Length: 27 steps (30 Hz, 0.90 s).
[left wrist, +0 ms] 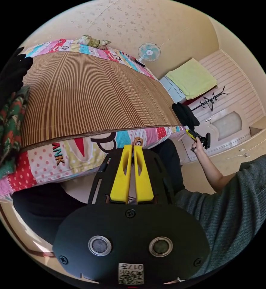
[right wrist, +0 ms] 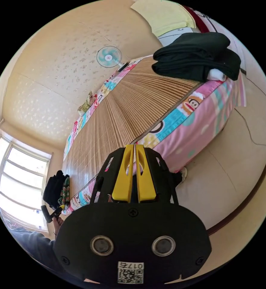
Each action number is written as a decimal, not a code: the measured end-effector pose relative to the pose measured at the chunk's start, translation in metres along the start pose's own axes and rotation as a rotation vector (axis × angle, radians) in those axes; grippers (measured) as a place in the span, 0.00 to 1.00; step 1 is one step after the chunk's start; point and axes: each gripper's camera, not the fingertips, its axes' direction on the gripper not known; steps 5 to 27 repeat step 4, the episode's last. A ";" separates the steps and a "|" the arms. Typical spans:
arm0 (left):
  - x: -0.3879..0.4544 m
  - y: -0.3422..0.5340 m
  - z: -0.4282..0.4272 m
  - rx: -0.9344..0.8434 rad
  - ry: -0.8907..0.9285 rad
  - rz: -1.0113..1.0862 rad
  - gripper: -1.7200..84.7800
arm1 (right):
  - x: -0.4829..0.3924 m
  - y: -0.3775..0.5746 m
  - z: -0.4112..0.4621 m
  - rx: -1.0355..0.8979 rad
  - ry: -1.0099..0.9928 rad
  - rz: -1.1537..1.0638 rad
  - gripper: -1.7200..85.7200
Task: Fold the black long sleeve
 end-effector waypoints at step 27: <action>0.003 -0.023 0.000 -0.024 -0.051 0.013 0.01 | 0.025 -0.056 -0.035 0.114 0.060 0.075 0.11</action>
